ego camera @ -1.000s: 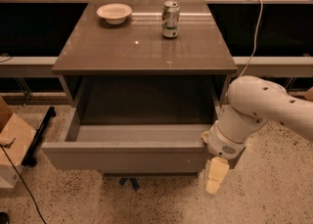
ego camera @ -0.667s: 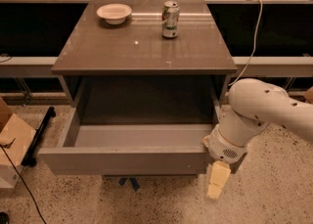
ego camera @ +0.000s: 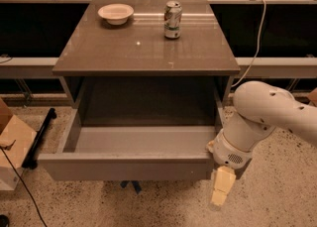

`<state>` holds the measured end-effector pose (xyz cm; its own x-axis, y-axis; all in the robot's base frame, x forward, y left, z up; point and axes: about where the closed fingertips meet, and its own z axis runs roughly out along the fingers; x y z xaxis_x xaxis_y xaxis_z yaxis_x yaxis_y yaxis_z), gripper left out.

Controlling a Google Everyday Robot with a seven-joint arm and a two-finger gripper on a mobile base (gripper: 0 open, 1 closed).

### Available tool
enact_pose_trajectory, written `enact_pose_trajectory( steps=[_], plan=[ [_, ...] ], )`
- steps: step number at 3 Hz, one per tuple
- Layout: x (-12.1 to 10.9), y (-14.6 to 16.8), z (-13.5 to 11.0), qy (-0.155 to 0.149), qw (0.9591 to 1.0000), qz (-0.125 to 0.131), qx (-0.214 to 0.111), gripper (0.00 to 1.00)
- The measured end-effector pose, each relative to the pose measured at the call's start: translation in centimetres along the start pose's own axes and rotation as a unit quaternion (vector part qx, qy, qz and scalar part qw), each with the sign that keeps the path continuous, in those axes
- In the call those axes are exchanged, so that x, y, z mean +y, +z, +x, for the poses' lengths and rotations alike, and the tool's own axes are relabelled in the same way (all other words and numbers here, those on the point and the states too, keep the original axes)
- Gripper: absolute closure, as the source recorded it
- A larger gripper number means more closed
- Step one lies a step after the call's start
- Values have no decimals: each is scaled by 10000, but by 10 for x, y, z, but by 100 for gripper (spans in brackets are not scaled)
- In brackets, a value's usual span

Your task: Open top drawer

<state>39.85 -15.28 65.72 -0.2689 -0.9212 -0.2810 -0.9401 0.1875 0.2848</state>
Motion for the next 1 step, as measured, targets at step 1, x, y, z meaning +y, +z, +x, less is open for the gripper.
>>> enact_pose_trajectory(
  steps=[1],
  plan=[
    [0,0,0,0,10000,0,0,0]
  ],
)
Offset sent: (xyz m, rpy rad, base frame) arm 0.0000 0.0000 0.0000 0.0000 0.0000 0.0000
